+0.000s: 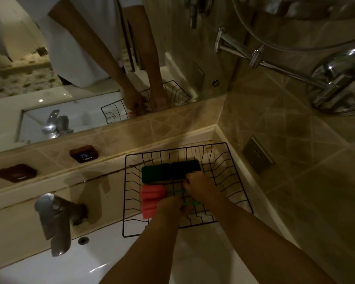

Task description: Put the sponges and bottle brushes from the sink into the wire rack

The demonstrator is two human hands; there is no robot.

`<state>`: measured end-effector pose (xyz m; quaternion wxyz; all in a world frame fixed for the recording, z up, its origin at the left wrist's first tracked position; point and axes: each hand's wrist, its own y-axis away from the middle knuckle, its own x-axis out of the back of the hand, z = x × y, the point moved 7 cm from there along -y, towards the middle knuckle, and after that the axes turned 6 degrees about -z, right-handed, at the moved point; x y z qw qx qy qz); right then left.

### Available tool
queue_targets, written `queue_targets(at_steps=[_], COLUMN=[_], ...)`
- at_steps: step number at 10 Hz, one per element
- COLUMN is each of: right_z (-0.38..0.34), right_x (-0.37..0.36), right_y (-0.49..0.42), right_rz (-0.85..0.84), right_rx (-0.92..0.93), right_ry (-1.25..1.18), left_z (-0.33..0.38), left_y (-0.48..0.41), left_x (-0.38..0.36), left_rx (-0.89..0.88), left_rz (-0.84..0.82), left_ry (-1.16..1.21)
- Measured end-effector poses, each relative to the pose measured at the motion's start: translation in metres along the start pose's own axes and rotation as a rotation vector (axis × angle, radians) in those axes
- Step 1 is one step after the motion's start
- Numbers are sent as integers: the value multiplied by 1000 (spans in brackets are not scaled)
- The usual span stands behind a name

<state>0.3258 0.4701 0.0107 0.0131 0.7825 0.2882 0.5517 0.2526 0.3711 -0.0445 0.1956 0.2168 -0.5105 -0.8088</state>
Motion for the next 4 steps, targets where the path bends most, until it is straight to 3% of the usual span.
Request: queue_targets(at_steps=[1,4], right_z=[-10,-80], right_x=[7,19], right_y=[14,106], right_rz=[3,-2], right_rx=[-14,-28], right_ry=[45,128], left_z=[-1,8], left_y=[19,126], left_x=[2,81], left_rx=[9,-251], left_rz=[-45,-90], left_ry=[6,-272])
